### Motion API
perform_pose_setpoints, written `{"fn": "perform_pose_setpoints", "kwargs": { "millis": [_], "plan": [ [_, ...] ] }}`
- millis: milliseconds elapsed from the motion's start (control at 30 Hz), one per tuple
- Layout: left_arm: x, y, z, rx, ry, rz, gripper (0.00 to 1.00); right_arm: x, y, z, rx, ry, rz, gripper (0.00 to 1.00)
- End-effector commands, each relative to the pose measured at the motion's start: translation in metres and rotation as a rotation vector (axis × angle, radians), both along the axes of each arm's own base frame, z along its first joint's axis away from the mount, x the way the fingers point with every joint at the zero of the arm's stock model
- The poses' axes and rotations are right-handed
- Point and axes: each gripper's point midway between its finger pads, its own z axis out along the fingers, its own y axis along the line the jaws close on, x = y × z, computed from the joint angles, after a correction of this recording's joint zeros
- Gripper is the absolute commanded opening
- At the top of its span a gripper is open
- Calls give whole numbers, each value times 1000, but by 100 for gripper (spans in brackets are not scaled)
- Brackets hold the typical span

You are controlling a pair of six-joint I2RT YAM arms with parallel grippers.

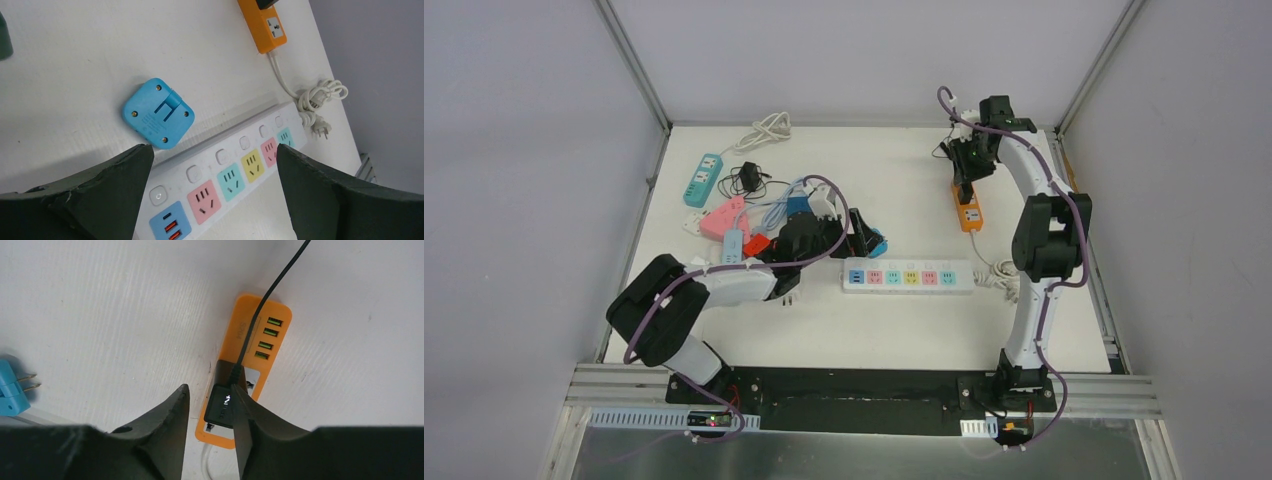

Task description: Pull the plug off the socket

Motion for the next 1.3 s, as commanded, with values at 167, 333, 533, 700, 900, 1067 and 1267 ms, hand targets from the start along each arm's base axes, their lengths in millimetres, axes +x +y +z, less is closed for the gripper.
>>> {"fn": "perform_pose_setpoints", "kwargs": {
  "millis": [167,333,533,700,900,1067,1267],
  "plan": [
    [21,-28,25,-167,61,22,97,-5,-15,-1,-85,-22,-12,57],
    [20,-27,21,-165,76,29,97,0,-11,26,-55,-103,-18,60],
    [21,-28,21,-165,79,27,96,4,-20,26,-97,-113,-60,61],
    [20,-28,22,-168,82,25,96,1,-16,4,-78,-57,-69,61],
    [19,-28,23,-176,88,29,96,-1,-14,-15,-72,-6,-66,45],
    [20,-28,24,-184,88,29,96,-8,-11,-17,-56,20,-40,21],
    [21,-32,21,-207,100,25,96,-22,11,0,40,0,55,0]
  ]
}}
